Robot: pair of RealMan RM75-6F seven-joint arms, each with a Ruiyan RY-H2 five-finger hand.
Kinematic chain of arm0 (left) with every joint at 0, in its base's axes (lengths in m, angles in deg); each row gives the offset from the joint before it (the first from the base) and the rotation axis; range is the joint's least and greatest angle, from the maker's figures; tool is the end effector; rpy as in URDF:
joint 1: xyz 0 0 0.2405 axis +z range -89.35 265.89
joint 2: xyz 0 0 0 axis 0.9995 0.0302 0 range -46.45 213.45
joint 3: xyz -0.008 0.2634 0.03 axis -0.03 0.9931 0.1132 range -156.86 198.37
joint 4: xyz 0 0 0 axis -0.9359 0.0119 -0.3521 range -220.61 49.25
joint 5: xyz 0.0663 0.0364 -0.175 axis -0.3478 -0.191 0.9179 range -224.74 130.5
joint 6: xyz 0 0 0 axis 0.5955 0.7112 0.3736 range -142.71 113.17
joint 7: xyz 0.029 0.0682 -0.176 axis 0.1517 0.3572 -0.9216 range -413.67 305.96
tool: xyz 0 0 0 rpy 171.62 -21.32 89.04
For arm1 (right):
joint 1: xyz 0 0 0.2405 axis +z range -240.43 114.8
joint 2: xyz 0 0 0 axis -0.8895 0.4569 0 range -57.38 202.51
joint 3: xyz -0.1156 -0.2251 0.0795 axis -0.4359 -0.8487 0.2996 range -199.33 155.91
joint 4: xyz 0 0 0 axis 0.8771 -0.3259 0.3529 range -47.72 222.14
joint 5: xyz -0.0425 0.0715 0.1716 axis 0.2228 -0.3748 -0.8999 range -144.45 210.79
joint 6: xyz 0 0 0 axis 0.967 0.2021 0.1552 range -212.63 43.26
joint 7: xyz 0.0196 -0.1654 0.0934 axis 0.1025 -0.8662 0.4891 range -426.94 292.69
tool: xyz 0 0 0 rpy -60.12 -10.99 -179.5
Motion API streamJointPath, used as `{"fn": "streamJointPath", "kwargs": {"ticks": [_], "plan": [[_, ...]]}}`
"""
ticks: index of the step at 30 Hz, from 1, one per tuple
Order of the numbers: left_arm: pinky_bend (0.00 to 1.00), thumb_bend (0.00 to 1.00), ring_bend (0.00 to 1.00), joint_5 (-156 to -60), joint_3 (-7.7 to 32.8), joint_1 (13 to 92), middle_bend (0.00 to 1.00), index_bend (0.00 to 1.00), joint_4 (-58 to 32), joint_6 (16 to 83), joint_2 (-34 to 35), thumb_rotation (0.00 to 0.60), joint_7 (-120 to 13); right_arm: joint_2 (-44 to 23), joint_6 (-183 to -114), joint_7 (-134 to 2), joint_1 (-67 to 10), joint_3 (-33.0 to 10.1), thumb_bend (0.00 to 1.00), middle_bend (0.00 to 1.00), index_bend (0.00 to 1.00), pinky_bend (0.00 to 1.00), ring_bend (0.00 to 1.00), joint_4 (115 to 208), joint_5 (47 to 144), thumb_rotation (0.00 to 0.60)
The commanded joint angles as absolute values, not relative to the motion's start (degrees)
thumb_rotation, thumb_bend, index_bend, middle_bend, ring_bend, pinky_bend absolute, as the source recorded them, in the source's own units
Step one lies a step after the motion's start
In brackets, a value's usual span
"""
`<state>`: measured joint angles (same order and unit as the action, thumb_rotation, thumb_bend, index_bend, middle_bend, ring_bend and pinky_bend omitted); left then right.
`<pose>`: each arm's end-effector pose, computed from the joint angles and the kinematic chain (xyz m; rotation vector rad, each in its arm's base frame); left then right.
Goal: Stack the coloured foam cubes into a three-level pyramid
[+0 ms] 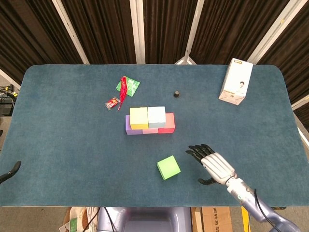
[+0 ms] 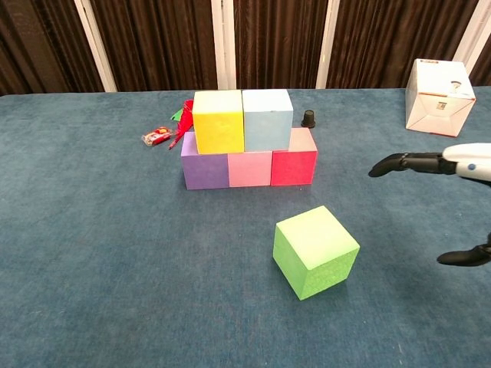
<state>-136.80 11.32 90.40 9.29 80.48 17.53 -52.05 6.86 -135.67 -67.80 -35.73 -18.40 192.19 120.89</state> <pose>-0.2940 0.2051 0.2157 -1.1881 -0.7614 -1.0523 -0.1866 -0.2812 0.0521 2.0451 -1.1558 0.9158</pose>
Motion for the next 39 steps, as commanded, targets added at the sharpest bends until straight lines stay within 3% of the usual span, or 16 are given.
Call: {"fn": "streamJointPath", "kwargs": {"ticks": [1, 13, 26, 39], "plan": [[0.0, 0.3, 0.0, -135.58, 11.3, 90.24, 0.0, 0.05, 9.48, 80.21, 17.02, 0.6, -50.3, 5.58, -133.5, -68.53, -33.76, -17.87, 0.25, 0.08, 0.11, 0.0, 0.0, 191.95, 119.65, 0.6], [0.0, 0.3, 0.0, -132.55, 10.84, 89.15, 0.0, 0.05, 9.62, 79.24, 15.98, 0.6, -48.3, 0.77, -131.05, -71.7, -29.11, -15.61, 0.25, 0.08, 0.11, 0.0, 0.01, 191.73, 115.44, 0.6], [0.0, 0.3, 0.0, -129.93, 10.47, 88.62, 0.0, 0.05, 9.98, 78.89, 15.64, 0.6, -48.0, -4.35, -130.13, -73.94, -26.38, -15.83, 0.25, 0.15, 0.11, 0.0, 0.02, 188.59, 112.24, 0.6], [0.0, 0.3, 0.0, -128.49, 10.1, 88.01, 0.0, 0.07, 9.79, 79.1, 14.71, 0.6, -47.9, -6.67, -130.39, -73.19, -24.93, -16.54, 0.25, 0.24, 0.21, 0.0, 0.06, 186.03, 111.97, 0.6]]}}
